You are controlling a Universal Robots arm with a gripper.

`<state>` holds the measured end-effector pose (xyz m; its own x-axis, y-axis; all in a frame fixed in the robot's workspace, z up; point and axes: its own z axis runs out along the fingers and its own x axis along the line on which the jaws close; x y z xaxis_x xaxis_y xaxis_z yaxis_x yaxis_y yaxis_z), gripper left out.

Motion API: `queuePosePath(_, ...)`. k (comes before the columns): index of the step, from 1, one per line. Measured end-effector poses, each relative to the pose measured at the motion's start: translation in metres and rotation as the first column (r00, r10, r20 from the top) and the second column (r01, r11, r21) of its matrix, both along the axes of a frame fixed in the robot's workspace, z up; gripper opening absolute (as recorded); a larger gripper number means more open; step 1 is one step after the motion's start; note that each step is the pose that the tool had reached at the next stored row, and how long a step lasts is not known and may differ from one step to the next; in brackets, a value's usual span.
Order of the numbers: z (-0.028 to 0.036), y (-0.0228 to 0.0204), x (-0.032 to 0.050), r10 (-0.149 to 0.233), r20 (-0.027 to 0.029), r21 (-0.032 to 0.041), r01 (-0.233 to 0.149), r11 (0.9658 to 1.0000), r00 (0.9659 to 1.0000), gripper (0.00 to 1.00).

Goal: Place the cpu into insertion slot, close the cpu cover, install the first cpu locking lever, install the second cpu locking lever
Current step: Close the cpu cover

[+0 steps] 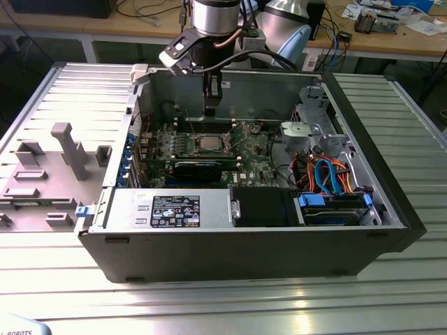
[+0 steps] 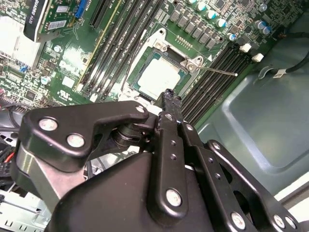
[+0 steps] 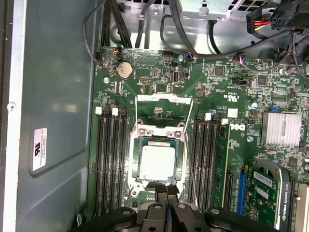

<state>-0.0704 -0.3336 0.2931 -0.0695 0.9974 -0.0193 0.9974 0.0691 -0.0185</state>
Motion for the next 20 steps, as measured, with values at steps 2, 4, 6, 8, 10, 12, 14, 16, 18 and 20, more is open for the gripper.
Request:
queuePosePath(2,0.0000,0.0000,0.0000,0.000,0.0000,0.0006,0.000,1.0000,1.0000,0.11)
queuePosePath(4,0.0000,-0.0004,0.0003,0.000,0.0000,0.0007,0.000,1.0000,1.0000,0.11)
queuePosePath(6,0.0000,-0.0008,0.0022,0.000,-0.0002,0.0005,0.000,1.0000,1.0000,0.11)
queuePosePath(8,-0.0007,-0.0011,0.0079,0.004,-0.0010,0.0007,-0.004,1.0000,1.0000,0.11)
queuePosePath(10,-0.0022,-0.0011,0.0146,0.014,-0.0028,0.0007,-0.014,0.9999,0.9999,0.11)
queuePosePath(12,-0.0039,-0.0011,0.0237,0.029,-0.0049,0.0007,-0.029,0.9996,0.9996,0.11)
queuePosePath(14,-0.0069,-0.0011,0.0373,0.047,-0.0090,0.0009,-0.047,0.9989,0.9989,0.11)
queuePosePath(16,-0.0096,-0.0011,0.0444,0.056,-0.0124,0.0010,-0.056,0.9984,0.9983,0.11)
queuePosePath(18,-0.0129,-0.0011,0.0533,0.066,-0.0163,0.0013,-0.066,0.9978,0.9977,0.11)
queuePosePath(20,-0.0163,-0.0011,0.0650,0.076,-0.0203,0.0015,-0.076,0.9971,0.9969,0.11)
